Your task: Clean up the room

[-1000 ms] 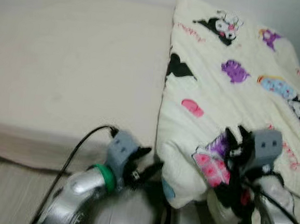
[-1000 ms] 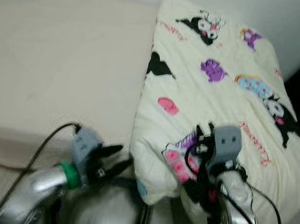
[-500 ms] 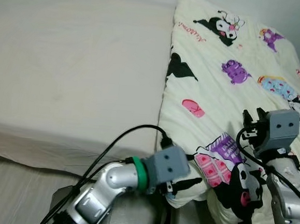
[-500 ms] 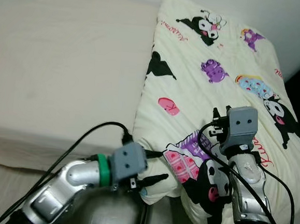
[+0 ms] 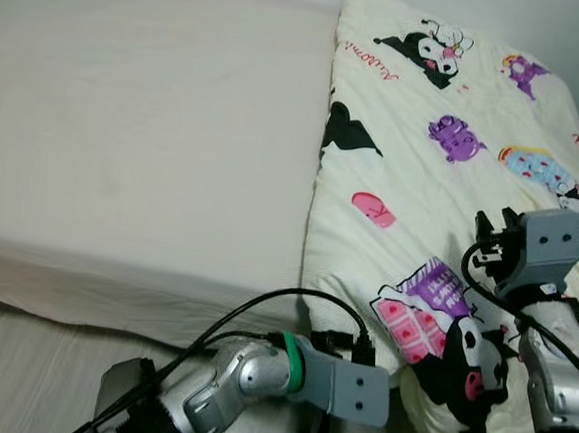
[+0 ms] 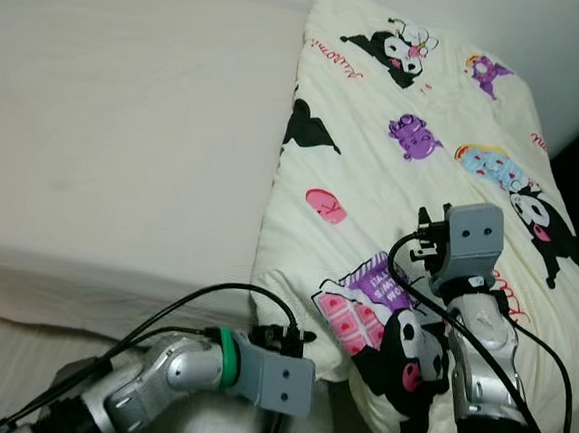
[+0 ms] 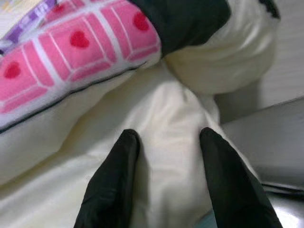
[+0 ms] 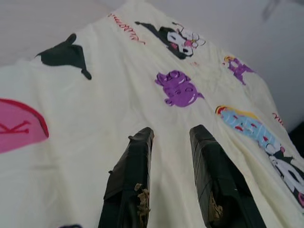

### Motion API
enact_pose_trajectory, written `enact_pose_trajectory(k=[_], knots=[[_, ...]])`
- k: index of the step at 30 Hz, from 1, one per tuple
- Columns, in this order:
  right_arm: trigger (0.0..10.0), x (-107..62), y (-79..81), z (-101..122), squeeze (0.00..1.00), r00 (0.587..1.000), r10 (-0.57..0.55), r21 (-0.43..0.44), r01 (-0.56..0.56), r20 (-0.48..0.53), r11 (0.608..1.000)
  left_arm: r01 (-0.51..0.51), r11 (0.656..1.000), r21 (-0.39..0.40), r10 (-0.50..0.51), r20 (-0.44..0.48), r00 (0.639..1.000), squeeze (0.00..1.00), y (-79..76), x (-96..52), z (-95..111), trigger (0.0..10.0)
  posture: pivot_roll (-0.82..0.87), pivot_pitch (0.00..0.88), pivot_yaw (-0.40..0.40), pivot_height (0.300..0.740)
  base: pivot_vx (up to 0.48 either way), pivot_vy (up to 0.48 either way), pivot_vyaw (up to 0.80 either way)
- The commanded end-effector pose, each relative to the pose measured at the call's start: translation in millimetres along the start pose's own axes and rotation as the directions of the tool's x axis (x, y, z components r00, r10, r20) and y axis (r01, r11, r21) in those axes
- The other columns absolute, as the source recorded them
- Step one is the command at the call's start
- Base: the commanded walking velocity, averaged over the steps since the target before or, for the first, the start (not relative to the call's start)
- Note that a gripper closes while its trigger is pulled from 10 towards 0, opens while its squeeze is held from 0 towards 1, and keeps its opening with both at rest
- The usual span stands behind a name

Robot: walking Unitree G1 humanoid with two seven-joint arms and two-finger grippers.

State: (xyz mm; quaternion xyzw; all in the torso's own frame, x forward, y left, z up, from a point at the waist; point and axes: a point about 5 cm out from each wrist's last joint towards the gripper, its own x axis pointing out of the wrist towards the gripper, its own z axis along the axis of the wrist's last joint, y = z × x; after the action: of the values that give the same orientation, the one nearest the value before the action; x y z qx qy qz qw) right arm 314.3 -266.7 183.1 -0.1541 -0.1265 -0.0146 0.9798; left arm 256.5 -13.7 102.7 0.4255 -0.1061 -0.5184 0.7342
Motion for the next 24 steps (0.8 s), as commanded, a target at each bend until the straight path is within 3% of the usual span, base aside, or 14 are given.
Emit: enact_pose_trajectory(k=[1,2,3,4,13,16,18,21,24], knots=[[10.0,-2.7,-5.9,-3.6,0.00,1.000,-0.013,-0.004,0.013,-0.012,1.000,0.015,1.000,0.024,-0.014,-0.020,1.000,0.00,-7.7,3.3,-2.7,8.7,-0.05,0.138,-0.067,0.482,0.000,0.000,0.00],[10.0,-2.0,-5.6,-2.3,0.00,1.000,-0.010,-0.001,0.010,-0.005,1.000,-0.003,0.999,0.040,0.005,-0.041,0.999,0.00,-6.1,4.5,-6.1,4.4,-0.05,0.138,-0.067,0.482,0.000,0.000,0.00],[10.0,-1.6,-5.3,-1.3,0.00,1.000,-0.007,0.001,0.007,-0.001,1.000,-0.014,0.999,0.051,0.017,-0.054,0.998,0.00,-5.0,5.1,-8.3,4.4,-0.05,0.138,-0.067,0.482,0.000,0.000,0.00],[10.0,-1.5,-4.1,-0.4,0.00,1.000,0.001,0.006,-0.001,0.003,1.000,-0.041,0.998,0.052,0.045,-0.071,0.996,0.00,-1.9,4.7,-11.1,0.0,-0.05,0.137,-0.064,0.482,0.000,0.000,0.00],[10.0,-3.2,-1.3,-1.8,0.00,1.000,0.013,0.020,-0.013,0.004,1.000,-0.100,0.993,0.058,0.105,-0.085,0.991,0.00,5.7,0.5,-18.1,0.0,-0.05,0.137,-0.064,0.482,0.000,0.000,0.00],[10.0,-4.2,-0.5,-3.4,0.00,1.000,0.009,0.025,-0.009,0.001,1.000,-0.096,0.995,0.008,0.096,-0.073,0.993,0.00,8.4,-8.0,-20.9,0.0,-0.05,0.137,-0.064,0.482,0.000,0.000,0.00],[10.0,-4.1,-1.0,-4.4,0.00,1.000,0.003,0.027,-0.003,0.000,1.000,-0.033,0.991,-0.132,0.030,-0.026,0.999,0.00,12.3,-24.8,-22.3,0.0,-0.03,0.150,-0.054,0.482,0.000,0.000,0.00],[10.0,-3.9,-1.3,-4.7,0.00,1.000,0.001,0.028,-0.001,-0.001,1.000,0.013,0.987,-0.158,-0.013,0.001,1.000,0.00,13.2,-33.3,-22.5,0.0,-0.03,0.150,-0.054,0.482,0.000,0.000,0.00],[10.0,-3.6,-1.4,-6.5,0.00,1.000,-0.001,0.032,0.001,-0.007,0.999,0.185,0.971,-0.151,-0.194,-0.046,0.980,0.00,18.7,-74.1,-39.0,0.0,-0.02,0.153,-0.055,0.482,0.000,0.000,0.00]])
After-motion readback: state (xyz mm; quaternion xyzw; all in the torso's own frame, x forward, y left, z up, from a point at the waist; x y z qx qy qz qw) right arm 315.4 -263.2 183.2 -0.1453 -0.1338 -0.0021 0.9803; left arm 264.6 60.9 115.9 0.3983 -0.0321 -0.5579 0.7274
